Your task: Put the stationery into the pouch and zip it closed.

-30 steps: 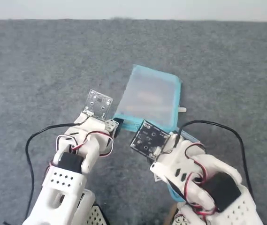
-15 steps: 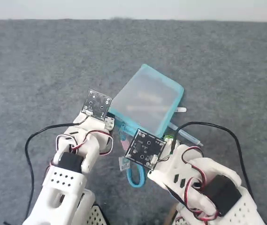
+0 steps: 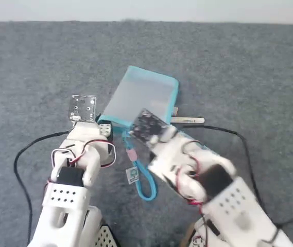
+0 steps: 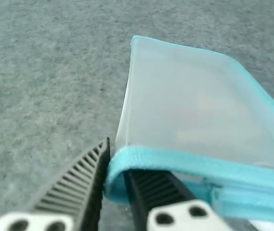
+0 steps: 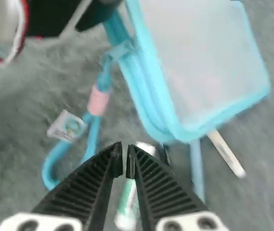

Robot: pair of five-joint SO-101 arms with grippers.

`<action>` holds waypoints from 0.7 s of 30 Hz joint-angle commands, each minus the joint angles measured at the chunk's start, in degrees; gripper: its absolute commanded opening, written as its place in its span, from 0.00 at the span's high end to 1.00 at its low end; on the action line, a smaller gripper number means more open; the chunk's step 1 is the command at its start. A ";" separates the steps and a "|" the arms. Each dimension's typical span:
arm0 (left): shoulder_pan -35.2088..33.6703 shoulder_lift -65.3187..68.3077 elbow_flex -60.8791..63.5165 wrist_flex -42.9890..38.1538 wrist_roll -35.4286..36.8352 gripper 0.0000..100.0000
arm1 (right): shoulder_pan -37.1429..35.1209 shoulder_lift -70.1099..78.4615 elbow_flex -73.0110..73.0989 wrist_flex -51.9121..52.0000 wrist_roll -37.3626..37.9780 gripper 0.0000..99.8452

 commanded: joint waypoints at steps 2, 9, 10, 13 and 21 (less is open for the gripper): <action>-2.29 -1.58 -2.68 0.09 2.55 0.99 | -6.20 5.93 0.44 -9.98 -6.33 0.99; -2.55 -1.58 -2.77 0.09 2.64 0.99 | -10.07 14.02 8.00 -22.73 -9.14 0.80; -2.55 -1.58 -2.77 0.09 2.64 0.99 | -10.15 14.90 8.00 -23.69 -9.23 0.79; -2.55 -1.58 -2.86 0.09 2.64 0.99 | -10.07 16.84 8.35 -27.03 -9.49 0.78; -5.01 -1.58 -3.12 0.09 2.73 0.99 | -9.10 23.52 8.44 -34.77 -9.58 0.79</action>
